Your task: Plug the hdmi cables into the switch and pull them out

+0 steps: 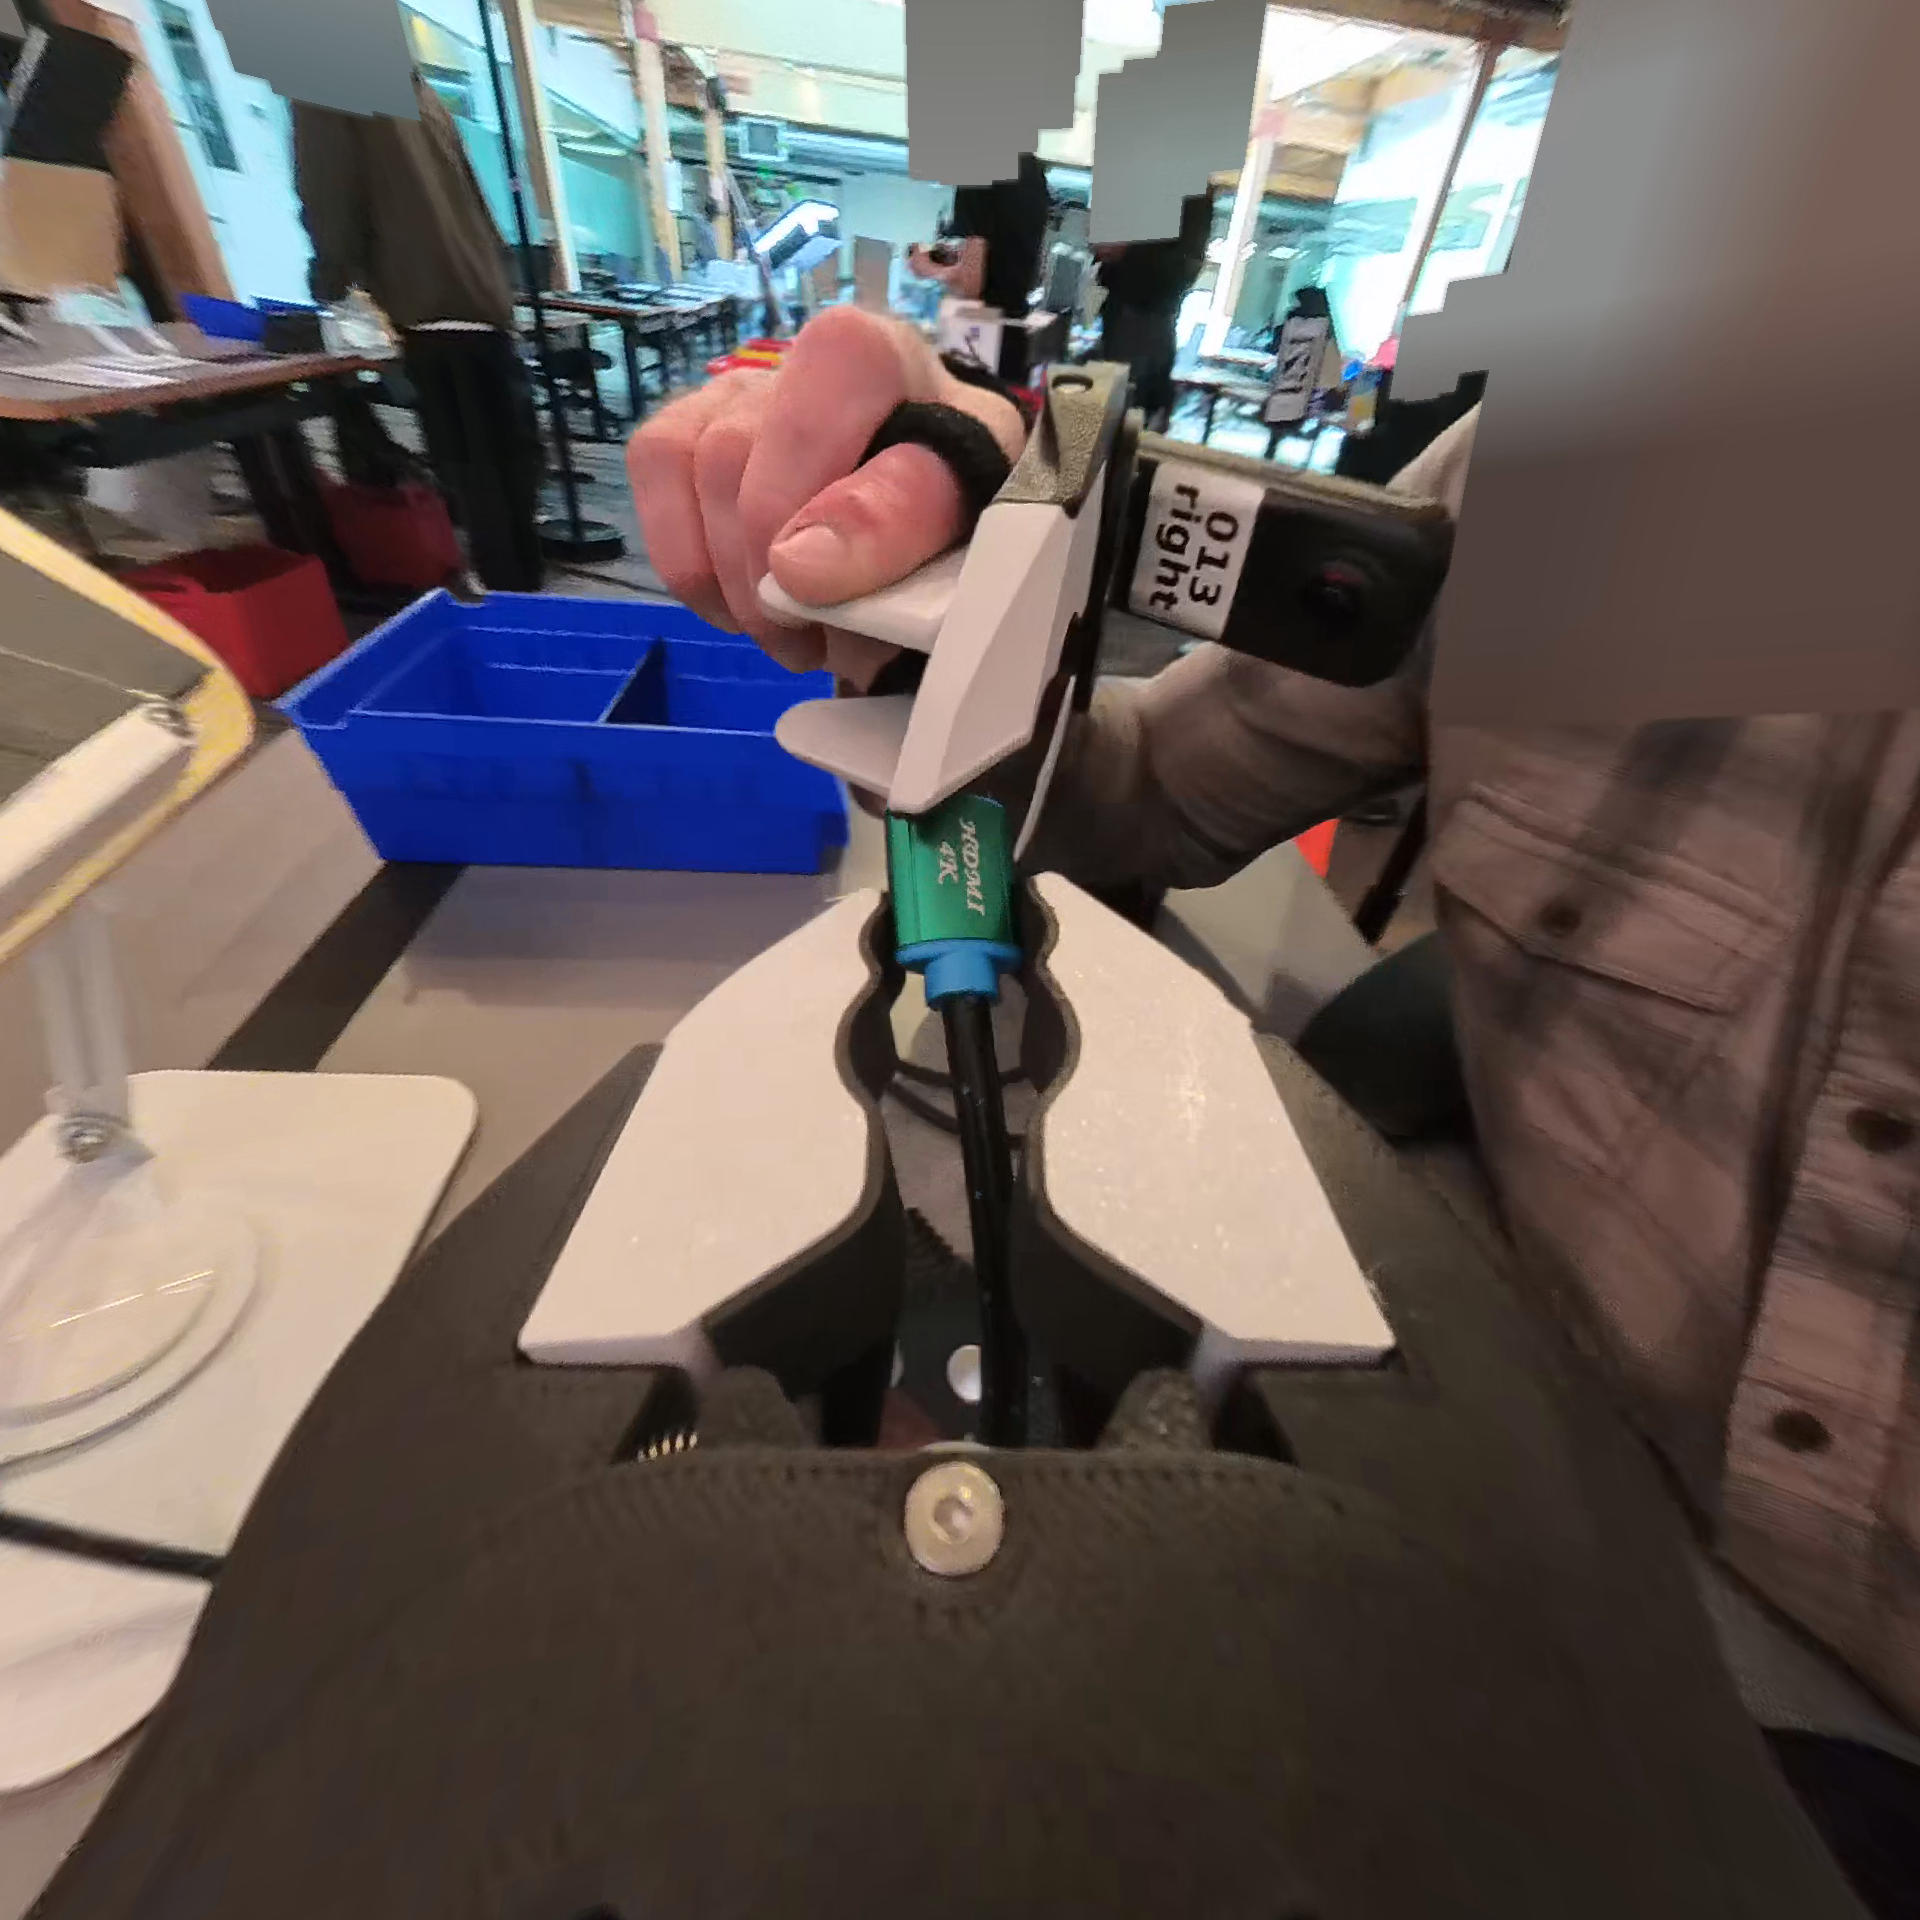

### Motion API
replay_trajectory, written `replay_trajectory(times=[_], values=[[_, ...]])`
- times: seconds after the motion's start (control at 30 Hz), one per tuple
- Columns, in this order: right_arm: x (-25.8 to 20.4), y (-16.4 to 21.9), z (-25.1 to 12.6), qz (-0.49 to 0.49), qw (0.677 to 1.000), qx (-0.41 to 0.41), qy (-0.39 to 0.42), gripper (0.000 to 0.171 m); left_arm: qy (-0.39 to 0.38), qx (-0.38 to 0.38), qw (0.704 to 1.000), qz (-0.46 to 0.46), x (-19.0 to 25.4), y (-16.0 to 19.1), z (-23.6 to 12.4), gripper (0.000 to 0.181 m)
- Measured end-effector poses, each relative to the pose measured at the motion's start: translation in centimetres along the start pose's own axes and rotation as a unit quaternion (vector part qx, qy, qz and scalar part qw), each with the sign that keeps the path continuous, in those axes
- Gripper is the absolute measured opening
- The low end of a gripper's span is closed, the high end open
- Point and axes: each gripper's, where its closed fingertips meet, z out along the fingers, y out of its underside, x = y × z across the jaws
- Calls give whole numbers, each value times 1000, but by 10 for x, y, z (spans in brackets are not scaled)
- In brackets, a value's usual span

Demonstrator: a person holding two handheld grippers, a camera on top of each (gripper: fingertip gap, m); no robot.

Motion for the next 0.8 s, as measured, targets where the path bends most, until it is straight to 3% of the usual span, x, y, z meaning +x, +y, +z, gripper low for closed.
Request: replay_trajectory(times=[0.2,0.3,0.43,0.53,0.63,0.7,0.8], values=[[10,2,-2,47,999,10,20,27,-57,-43,996,44,-4,0,1,20],[8,9,-5,93,996,0,-10,30,-83,-67,993,55,-10,4,3,20],[4,19,-16,85,995,-27,-43,25,-95,-78,991,55,-11,4,3,20],[5,27,-22,160,983,-49,-74,21,-125,-83,987,65,-17,1,1,20],[13,30,-25,348,931,-34,-107,26,-177,-111,973,101,-25,-1,2,20],[16,20,-30,451,880,20,-146,36,-211,-127,962,122,-29,-4,4,20],[14,6,-37,530,821,68,-202,47,-249,-134,947,150,-32,-11,7,21]])
